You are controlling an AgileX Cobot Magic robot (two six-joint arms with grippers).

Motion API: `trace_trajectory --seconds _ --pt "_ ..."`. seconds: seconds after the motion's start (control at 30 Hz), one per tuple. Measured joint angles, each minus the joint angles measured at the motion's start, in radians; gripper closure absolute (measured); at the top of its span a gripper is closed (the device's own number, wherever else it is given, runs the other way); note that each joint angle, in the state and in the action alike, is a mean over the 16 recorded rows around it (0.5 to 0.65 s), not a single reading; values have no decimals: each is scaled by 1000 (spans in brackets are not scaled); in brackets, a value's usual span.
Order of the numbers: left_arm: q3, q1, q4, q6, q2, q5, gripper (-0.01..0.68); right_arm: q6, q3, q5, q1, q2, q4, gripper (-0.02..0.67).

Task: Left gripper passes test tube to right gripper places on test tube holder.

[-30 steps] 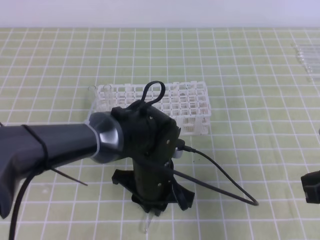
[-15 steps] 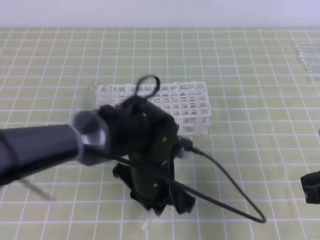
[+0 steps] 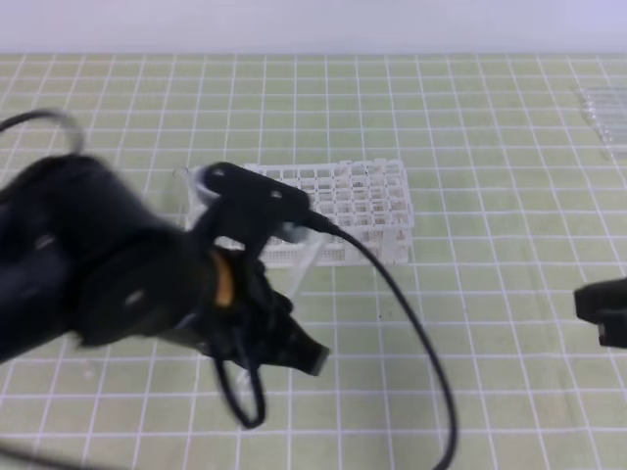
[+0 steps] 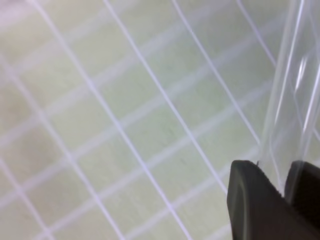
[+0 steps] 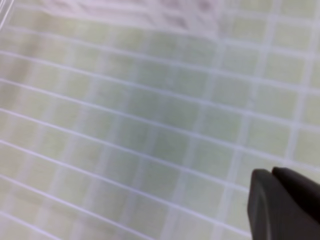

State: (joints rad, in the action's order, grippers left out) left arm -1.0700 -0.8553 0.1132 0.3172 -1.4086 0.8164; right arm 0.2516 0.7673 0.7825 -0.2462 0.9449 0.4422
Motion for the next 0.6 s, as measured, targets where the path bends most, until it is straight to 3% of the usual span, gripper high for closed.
trace_trajectory --seconds 0.3,0.6 --pt "300 38 183 166 226 -460 667 234 44 -120 -52 1 280 650" --pt "519 141 291 242 298 -967 668 527 58 -479 -280 27 470 650"
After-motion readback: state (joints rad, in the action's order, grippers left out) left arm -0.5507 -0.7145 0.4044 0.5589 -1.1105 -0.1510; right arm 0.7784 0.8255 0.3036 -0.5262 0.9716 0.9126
